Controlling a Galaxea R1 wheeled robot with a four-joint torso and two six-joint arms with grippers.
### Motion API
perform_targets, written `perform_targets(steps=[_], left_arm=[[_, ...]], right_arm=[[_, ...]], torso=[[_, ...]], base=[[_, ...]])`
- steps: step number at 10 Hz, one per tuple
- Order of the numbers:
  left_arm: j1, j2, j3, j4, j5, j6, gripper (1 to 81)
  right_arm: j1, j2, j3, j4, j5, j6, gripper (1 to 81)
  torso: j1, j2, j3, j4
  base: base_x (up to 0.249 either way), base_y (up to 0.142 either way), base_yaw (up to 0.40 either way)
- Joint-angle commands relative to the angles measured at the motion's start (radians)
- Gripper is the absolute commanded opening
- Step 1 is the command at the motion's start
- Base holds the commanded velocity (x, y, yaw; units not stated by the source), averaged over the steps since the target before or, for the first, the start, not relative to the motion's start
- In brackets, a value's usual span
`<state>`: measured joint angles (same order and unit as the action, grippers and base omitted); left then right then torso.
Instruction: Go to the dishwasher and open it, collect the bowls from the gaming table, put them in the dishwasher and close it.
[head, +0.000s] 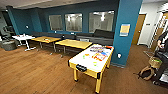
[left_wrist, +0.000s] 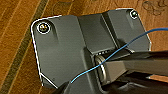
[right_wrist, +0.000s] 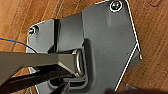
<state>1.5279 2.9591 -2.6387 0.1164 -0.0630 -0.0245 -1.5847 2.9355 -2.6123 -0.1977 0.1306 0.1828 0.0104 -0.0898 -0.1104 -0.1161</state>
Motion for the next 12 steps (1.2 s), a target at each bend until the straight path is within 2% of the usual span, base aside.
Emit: perform_targets(steps=[1,7,12], left_arm=[[-0.039,-0.006,0.006,0.011,0.052,0.006,81.1],[-0.039,-0.003,0.003,0.011,0.051,0.006,81.1],[-0.038,-0.001,0.003,0.011,0.051,0.006,81.1]], right_arm=[[0.042,-0.007,0.003,-0.009,-0.049,-0.003,81.1],[0.042,-0.007,0.003,-0.009,-0.049,-0.003,81.1],[0.042,-0.005,0.003,-0.009,-0.049,-0.003,81.1]], torso=[[0.0,0.0,0.0,0.0],[0.0,0.0,0.0,0.0],[-0.002,-0.001,0.0,0.0]], base=[[0.0,0.0,0.0],[0.0,0.0,0.0],[0.129,0.0,0.0]])
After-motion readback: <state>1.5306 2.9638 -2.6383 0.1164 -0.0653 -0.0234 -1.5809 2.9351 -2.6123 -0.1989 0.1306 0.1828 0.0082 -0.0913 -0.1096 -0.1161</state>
